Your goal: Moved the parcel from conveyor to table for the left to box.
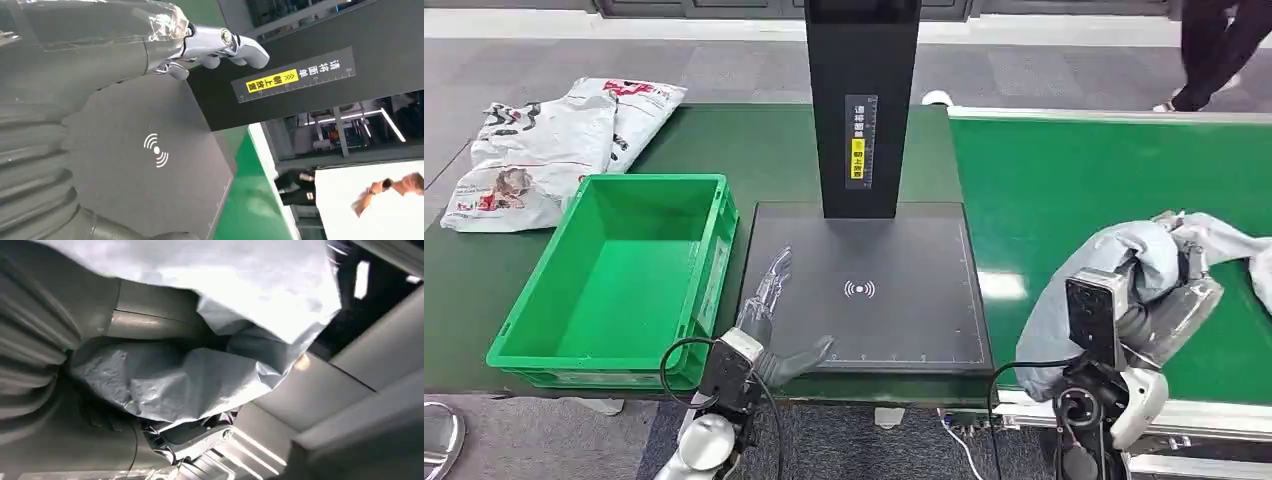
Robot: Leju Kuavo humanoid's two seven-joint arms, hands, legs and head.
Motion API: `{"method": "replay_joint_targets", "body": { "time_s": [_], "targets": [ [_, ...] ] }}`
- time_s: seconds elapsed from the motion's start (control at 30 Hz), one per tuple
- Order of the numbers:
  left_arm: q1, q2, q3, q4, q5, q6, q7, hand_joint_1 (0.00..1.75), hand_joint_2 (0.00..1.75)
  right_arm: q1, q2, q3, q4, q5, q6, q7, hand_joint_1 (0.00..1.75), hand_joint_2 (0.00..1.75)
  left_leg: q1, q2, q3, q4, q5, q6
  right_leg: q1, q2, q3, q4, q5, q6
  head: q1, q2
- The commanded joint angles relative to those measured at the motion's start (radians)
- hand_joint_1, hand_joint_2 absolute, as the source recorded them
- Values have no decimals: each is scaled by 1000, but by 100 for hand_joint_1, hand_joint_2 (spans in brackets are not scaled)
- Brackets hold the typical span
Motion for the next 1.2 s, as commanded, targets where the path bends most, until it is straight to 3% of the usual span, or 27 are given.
{"method": "replay_joint_targets", "body": {
  "time_s": [0.03, 0.17, 0.27, 0.43, 0.6, 1.1, 1.13, 1.17, 1.2],
  "targets": [
    [-40, 12, 42, 82, 13, 12, -13, 0, 175, -22, 22, 91, -66, -67, 1, -72, 175, 175, 1, 4, 3, -2, 0, 0, 1, 3, 2, -2, 1, -1, 0, 0],
    [-61, 22, 38, 116, 40, 29, -41, 0, 175, -106, 3, 226, 35, -70, 1, -49, 175, 175, 0, 6, 2, -2, 0, 0, 0, 5, 1, -2, 2, -1, 0, 0],
    [-83, 23, 36, 139, 57, 37, -57, 0, 175, -176, -53, 401, 142, -67, 1, 41, 175, 175, 0, 7, 3, -2, 0, 0, 0, 6, 1, -2, 3, -1, 0, 0],
    [-127, 22, 24, 179, 80, 42, -69, 0, 175, -310, -61, 549, 357, -48, 77, 122, 175, 175, 0, 8, 4, -3, 1, -1, 1, 9, 2, -2, 4, -1, 0, 0],
    [-167, 15, 4, 194, 106, 52, -60, 0, 175, -460, -28, 609, 574, -69, 135, 172, 175, 175, 1, 7, 3, -1, 2, -2, 1, 8, 1, 0, 3, -1, 0, 0],
    [-144, 31, -5, 158, 117, 53, -51, 0, 175, -534, 10, 644, 738, -128, 182, 172, 175, 175, 1, 2, 2, -1, 2, -1, 1, 2, 2, 0, 2, -1, 0, 0],
    [-142, 30, -3, 155, 118, 54, -50, 0, 175, -537, 10, 650, 750, -125, 170, 169, 30, 175, 0, 1, 1, -1, 2, -1, 1, 2, 1, 0, 2, -1, 0, 0],
    [-140, 29, -2, 153, 118, 55, -50, 0, 175, -540, 10, 653, 759, -126, 160, 163, 0, 175, 0, 3, 3, -2, 2, -1, 0, 4, 2, -1, 2, -1, 0, 0],
    [-138, 27, 2, 148, 118, 56, -49, 0, 175, -542, 11, 655, 777, -140, 156, 160, 0, 175, 1, 2, 2, -1, 2, -1, 1, 3, 1, 0, 2, -1, 0, 0]
  ]
}}
